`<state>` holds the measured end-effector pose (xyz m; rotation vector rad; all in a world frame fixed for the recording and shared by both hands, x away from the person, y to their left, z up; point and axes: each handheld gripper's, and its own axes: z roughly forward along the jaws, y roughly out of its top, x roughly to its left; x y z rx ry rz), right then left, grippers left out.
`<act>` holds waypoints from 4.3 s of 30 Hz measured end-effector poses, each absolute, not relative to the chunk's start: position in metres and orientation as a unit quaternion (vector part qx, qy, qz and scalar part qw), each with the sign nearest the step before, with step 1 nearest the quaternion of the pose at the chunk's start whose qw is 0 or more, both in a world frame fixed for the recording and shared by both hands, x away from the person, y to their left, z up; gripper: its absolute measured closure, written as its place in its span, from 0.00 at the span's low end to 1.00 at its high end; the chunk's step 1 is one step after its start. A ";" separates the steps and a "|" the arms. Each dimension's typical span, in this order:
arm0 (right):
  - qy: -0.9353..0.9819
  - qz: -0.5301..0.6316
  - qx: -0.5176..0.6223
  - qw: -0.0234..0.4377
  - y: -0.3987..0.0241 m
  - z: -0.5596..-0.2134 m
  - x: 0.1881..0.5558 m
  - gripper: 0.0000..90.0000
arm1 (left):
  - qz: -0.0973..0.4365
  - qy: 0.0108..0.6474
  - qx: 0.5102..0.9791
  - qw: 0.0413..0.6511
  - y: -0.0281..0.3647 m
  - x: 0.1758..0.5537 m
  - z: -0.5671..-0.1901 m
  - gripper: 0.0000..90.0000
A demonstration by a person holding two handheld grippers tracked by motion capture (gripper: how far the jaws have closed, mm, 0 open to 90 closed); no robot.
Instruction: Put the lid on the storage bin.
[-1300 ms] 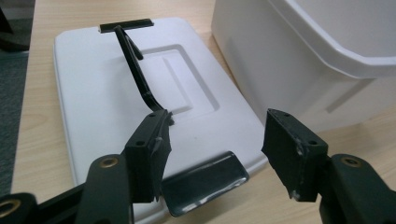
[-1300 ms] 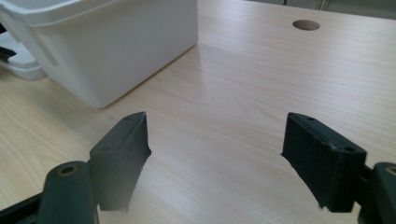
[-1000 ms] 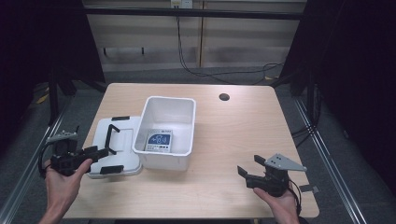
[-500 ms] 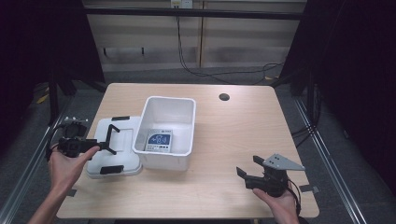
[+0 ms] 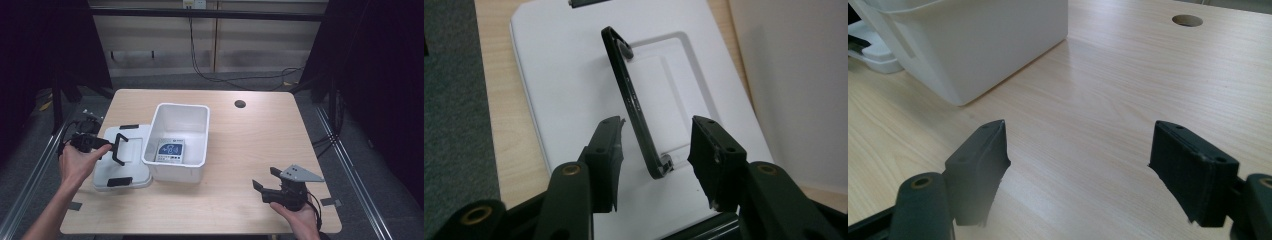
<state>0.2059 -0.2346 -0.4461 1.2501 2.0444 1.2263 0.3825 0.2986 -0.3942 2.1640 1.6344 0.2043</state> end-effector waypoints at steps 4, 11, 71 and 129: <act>0.741 0.443 0.454 0.221 -0.235 -0.446 0.206 0.25 | 0.066 0.594 0.779 0.192 0.296 0.393 -0.400 0.67; 0.743 0.442 0.453 0.219 -0.234 -0.446 0.206 0.25 | 0.059 0.607 0.775 0.165 0.292 0.409 -0.408 0.75; 0.749 0.438 0.452 0.207 -0.233 -0.448 0.208 0.23 | 0.049 0.630 0.761 0.146 0.290 0.413 -0.356 0.94; 0.752 0.438 0.449 0.203 -0.233 -0.448 0.208 0.22 | 0.070 0.567 0.797 0.199 0.217 0.402 -0.240 0.94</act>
